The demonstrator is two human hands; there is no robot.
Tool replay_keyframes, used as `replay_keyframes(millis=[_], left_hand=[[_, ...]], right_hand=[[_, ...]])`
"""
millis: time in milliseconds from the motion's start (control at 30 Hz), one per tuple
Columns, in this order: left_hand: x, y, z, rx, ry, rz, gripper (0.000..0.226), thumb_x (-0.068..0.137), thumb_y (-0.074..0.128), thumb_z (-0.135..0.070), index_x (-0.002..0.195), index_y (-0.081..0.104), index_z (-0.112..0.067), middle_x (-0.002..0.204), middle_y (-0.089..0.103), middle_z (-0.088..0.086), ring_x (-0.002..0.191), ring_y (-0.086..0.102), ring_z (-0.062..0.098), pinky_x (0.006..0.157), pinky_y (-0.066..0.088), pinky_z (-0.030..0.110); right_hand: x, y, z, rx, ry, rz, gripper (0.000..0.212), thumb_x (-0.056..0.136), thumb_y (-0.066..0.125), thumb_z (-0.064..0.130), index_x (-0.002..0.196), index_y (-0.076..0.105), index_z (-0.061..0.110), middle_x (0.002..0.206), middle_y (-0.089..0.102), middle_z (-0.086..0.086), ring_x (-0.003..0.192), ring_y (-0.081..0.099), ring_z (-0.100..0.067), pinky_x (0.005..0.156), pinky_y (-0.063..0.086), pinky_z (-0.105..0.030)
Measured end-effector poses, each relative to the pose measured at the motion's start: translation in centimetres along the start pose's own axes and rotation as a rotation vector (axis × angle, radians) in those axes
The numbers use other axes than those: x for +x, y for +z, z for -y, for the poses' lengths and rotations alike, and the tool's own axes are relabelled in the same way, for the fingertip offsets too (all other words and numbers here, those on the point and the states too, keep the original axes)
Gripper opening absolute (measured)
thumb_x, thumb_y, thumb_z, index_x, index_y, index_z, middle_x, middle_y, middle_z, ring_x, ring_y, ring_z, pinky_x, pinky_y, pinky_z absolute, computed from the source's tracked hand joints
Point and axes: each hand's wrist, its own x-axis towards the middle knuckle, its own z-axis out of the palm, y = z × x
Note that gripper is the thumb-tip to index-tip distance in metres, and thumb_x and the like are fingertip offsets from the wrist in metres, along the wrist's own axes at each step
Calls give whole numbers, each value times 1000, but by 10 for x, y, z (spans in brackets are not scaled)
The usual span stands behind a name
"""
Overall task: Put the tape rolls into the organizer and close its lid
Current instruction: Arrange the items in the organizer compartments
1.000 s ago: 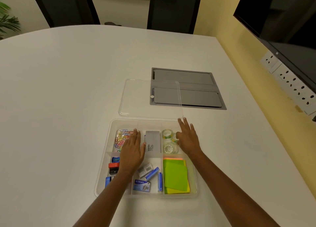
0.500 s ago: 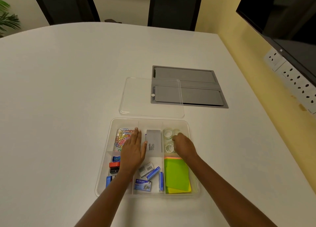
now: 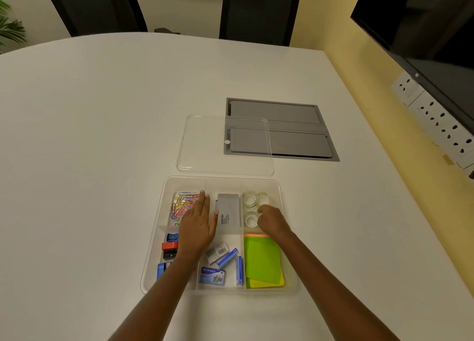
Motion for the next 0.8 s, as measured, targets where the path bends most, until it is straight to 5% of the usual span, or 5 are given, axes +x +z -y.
replay_keyframes(millis=[133,267,433,567,800], left_hand=[[-1,0,0,-11,-3,-7,113,57,-25,-77,144,10,-14,157,6,6,145,12,20,118,12,33],[1,1,0,7,3,1,115,55,-28,-77,145,9,-15,157,2,4,145,11,19,118,12,33],[2,3,0,0,1,-8,95,70,-11,-69,144,11,-14,157,6,5,145,12,20,118,13,34],[1,2,0,-13,6,-21,92,75,-12,-67,144,15,-13,157,10,6,144,16,22,117,15,35],[1,3,0,-32,3,-19,67,84,17,-44,143,17,-12,156,13,8,144,18,22,117,16,36]], right_hand=[[-2,-1,1,-25,-67,-43,38,86,42,-7,121,55,0,128,57,-22,116,55,-33,95,45,-33],[4,-5,6,-211,-237,-204,40,87,41,-9,124,49,6,121,50,-20,103,56,-34,76,46,-36],[7,-10,6,-510,-305,-150,31,87,57,8,118,54,9,129,50,-17,115,48,-30,91,41,-40],[1,-21,3,-710,-298,-236,33,37,92,29,62,73,22,73,73,4,64,66,-11,52,50,-22],[8,-16,-5,-796,-304,-325,40,48,89,32,84,72,23,85,72,4,74,67,-13,56,50,-25]])
